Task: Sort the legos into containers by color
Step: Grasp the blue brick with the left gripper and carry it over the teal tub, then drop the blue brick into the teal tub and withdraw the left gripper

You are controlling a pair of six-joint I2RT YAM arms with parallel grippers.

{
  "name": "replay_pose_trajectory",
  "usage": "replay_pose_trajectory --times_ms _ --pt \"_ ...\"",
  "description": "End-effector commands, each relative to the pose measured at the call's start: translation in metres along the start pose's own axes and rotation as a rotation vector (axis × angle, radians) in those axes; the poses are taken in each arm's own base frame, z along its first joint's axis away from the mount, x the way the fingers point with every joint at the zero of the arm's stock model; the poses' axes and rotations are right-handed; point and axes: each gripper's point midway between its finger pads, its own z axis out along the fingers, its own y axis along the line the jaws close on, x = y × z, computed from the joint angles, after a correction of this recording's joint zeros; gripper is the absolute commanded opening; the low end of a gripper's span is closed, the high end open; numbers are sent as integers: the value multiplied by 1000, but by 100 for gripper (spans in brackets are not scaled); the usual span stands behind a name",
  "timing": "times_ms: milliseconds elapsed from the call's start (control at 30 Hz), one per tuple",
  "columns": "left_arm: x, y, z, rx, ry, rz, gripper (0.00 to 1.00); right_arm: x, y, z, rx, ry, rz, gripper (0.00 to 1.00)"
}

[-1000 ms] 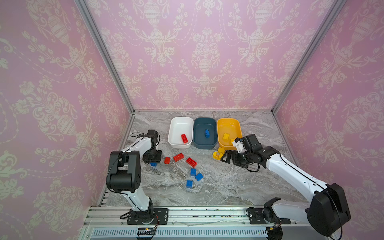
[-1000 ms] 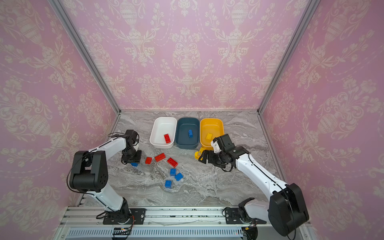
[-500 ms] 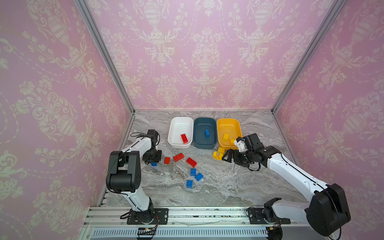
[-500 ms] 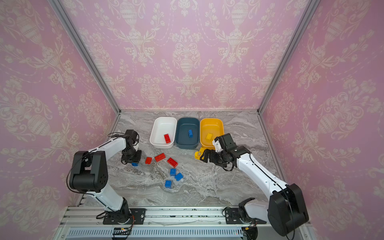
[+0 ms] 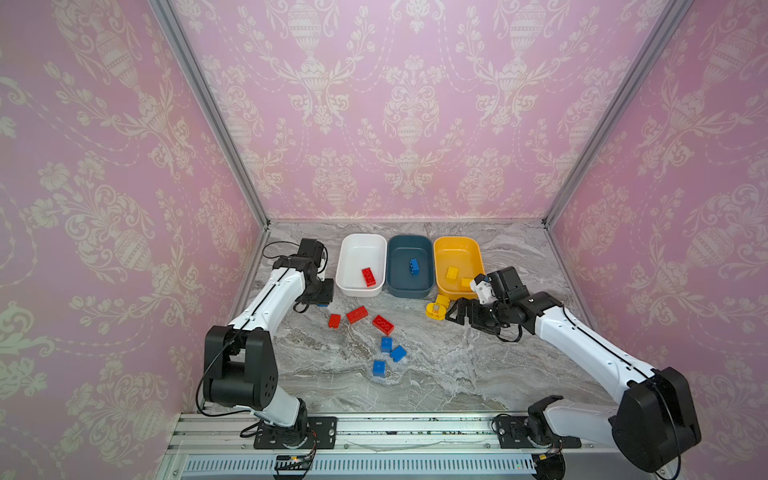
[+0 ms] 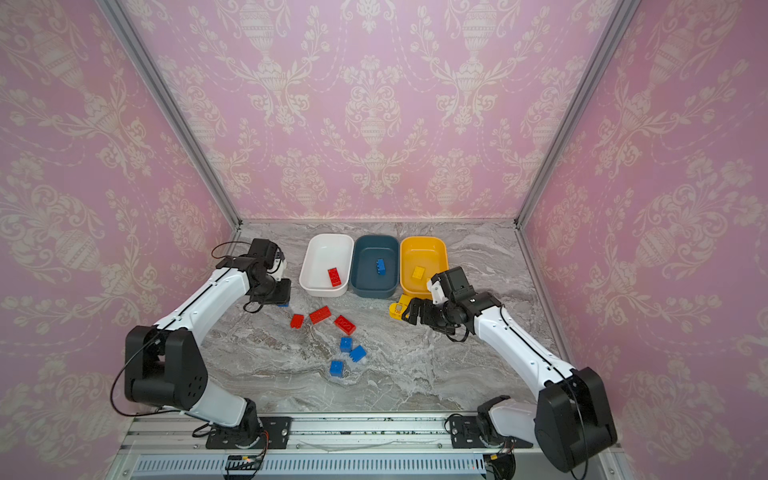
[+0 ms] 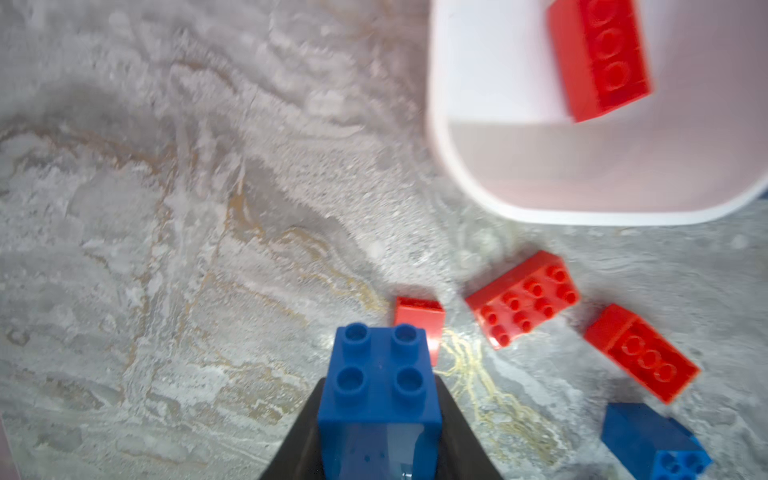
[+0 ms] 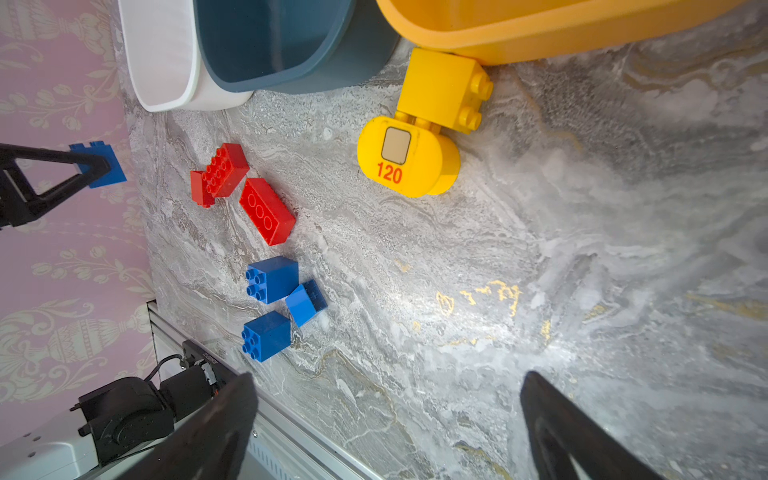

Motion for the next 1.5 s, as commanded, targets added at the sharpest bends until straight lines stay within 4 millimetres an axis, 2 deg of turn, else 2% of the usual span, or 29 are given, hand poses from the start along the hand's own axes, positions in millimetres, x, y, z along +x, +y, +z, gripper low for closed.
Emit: replay_pose_trajectory --times_ms 0,133,333,500,633,900,1167,1267,1333,1400,1467 --pt "-18 -47 -13 104 -44 -1 27 -5 -2 -1 13 -20 -16 100" --pt "-39 -100 -14 195 -89 45 28 -6 -4 -2 18 -26 -16 100" --pt "-71 -159 -13 273 -140 127 27 -5 -5 -5 21 -31 -18 100" --pt "-93 -193 -4 313 -153 183 27 -7 -4 -7 20 -39 -20 100" --pt "-103 -214 13 330 -148 212 26 -10 -2 -8 20 -51 -25 100" --pt "-116 -231 48 318 -144 224 25 -14 1 -9 16 -55 -31 100" --pt "-114 -232 77 289 -108 224 26 -15 1 -8 17 -56 -31 100" --pt "-114 -232 77 290 -112 219 38 -15 1 -8 18 -55 -31 100" --pt "-116 -232 75 288 -120 215 53 -14 0 -8 20 -53 -29 100" --pt "-117 -231 73 289 -126 215 60 -15 0 -7 19 -53 -30 100" --pt "-117 -231 70 291 -134 214 64 -15 1 -7 18 -53 -30 100"
